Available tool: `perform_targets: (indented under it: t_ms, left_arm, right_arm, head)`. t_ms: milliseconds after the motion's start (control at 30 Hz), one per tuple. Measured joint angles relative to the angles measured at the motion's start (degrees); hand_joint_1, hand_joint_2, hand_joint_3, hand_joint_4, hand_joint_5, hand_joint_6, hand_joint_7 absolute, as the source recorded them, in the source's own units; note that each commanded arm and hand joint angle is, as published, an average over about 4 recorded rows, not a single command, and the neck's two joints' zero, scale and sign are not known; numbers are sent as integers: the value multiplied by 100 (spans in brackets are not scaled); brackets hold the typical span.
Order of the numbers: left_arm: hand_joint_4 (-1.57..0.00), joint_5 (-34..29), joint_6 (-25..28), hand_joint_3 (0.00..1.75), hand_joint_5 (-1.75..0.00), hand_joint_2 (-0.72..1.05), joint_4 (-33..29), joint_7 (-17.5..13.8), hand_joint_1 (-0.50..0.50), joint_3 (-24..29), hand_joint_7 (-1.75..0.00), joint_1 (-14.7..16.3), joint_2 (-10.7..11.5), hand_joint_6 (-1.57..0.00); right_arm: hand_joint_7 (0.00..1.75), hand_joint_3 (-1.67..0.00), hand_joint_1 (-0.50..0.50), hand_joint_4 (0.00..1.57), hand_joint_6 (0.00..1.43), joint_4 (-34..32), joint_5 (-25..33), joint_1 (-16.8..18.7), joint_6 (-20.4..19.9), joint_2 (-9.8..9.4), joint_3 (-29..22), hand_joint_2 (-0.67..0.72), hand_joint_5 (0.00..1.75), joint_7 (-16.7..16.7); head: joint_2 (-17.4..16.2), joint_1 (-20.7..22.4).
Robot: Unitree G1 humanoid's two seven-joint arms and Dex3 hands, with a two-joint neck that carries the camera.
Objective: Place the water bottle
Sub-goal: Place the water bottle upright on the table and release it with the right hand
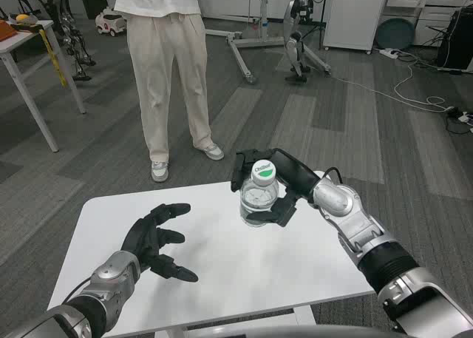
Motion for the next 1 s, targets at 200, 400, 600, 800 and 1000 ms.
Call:
perform_targets:
  t_ms: [200, 400, 600, 800, 1000]
  left_arm:
    - [0, 117, -602, 9, -175, -8, -276, 157, -50, 172, -70, 180, 1, 0]
    - [0, 151, -723, 11, -175, -10, -315, 198, -50, 231, -70, 225, 37, 0]
    - [0, 155, -724, 9, -175, -10, -318, 198, -50, 233, -70, 234, 37, 0]
    - [0, 156, -724, 11, -175, -10, -319, 198, -50, 233, -70, 245, 39, 0]
    - [0, 156, -725, 9, -175, -10, -323, 198, -50, 234, -70, 252, 43, 0]
  right_arm:
    - [161, -95, 17, 148, 140, 1912, 396, -2, -1114, -8, 914, -48, 145, -1265]
    - [161, -95, 17, 148, 139, 2258, 533, 71, -1352, -70, 1077, -48, 145, -1538]
    - [161, -95, 17, 148, 138, 2259, 539, 71, -1359, -70, 1078, -48, 145, -1546]
    - [161, -95, 17, 148, 139, 2263, 539, 71, -1360, -70, 1078, -48, 145, -1546]
    - [161, -95, 17, 149, 140, 2512, 542, 62, -1393, -70, 1089, -48, 145, -1549]
  head:
    - [223, 71]
    - [216, 66]
    - [214, 45]
    - [206, 33]
    - [206, 26]
